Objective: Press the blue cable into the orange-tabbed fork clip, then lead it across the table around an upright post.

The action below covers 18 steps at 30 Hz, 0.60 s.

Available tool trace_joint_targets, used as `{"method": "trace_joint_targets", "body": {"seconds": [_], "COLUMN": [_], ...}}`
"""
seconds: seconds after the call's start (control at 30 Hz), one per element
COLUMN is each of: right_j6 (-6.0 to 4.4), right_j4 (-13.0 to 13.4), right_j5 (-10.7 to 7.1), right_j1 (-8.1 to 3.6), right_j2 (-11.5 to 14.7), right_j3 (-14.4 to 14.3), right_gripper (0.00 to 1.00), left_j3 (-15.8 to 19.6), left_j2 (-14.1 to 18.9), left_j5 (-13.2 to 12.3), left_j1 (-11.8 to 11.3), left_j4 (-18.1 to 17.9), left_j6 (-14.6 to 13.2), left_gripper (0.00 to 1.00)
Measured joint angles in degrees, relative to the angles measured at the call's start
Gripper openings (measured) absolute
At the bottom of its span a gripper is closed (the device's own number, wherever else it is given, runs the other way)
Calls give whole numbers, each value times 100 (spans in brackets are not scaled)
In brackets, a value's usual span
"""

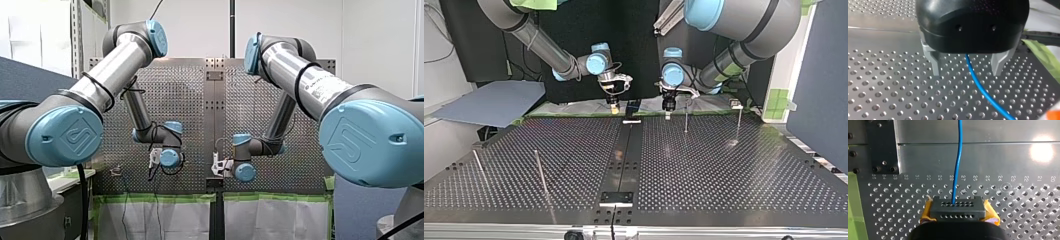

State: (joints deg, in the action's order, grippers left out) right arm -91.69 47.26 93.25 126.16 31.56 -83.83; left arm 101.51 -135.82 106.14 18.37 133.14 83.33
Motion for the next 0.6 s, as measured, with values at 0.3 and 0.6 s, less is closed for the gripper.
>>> {"method": "trace_joint_targets", "body": {"seconds": [0.3,0.6], "right_j6": [-10,-20], "right_j4": [4,-4], "right_j5": [-79,-105], "right_j1": [7,23], "right_j2": [1,0], "right_j3": [1,1], "right_gripper": [0,0], "left_j3": [24,175], "left_j2": [407,857], "left_j5": [302,294], "left_j1": [139,247], "left_j4": [75,-176], "left_j6": [337,740], "left_gripper": [97,97]}}
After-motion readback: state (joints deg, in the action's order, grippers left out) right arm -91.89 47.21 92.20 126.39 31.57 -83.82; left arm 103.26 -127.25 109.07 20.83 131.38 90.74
